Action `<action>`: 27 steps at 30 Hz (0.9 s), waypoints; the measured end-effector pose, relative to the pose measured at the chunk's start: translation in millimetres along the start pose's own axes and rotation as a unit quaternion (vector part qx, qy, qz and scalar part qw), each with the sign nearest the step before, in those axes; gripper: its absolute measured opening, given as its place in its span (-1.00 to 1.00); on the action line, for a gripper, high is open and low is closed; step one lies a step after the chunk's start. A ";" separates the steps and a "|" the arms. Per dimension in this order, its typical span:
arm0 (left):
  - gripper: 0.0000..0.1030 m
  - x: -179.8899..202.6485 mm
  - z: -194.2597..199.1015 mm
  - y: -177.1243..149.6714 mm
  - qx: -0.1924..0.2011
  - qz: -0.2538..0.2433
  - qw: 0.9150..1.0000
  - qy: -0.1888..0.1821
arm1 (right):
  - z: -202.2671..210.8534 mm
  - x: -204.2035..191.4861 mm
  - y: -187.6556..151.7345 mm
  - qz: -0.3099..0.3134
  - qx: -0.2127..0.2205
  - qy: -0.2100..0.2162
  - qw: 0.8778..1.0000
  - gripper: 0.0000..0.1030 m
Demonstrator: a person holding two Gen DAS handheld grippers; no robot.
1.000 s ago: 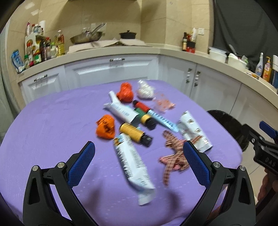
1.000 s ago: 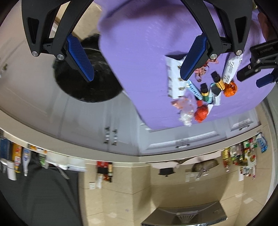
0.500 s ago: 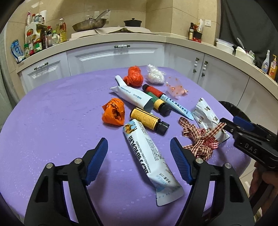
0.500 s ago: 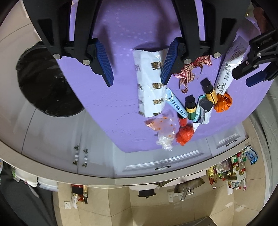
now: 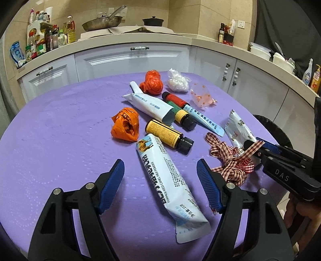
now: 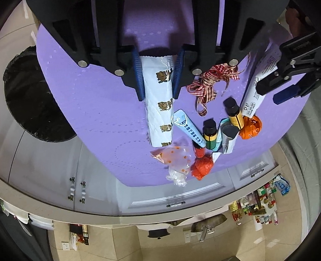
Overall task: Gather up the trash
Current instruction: 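Grasp the white printed wrapper with the right tool while the left tool grasps the white tube, then carry the white tube and wrapper over the black bin and release both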
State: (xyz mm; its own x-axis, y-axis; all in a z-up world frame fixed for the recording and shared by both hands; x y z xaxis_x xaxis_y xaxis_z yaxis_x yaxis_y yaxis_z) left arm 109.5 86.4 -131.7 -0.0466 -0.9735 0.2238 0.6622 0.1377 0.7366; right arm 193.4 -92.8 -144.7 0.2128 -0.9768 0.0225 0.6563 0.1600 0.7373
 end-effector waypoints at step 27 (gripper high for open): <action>-0.51 7.7 14.5 0.2 0.030 0.002 0.999 -0.021 | 21.7 36.2 0.3 -0.034 0.026 -0.019 0.999 -0.55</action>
State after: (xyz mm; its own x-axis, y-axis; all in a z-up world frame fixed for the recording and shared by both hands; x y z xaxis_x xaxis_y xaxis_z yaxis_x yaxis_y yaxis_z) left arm 98.4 81.6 -120.7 -0.0773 -0.9645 0.2524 0.6166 0.1527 0.7724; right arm 185.6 -131.2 -129.1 0.1398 -0.9902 -0.0035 0.6294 0.0861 0.7723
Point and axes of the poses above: each gripper's, at about its wrist camera, not at the fingertips, and z roughly against the way its jaws point, x to its right, y to its top, the point moved 9 cm from there along -z, roughly the way its jaws point, and after that the axes turned 15 degrees about -y, right-handed, at the moved point
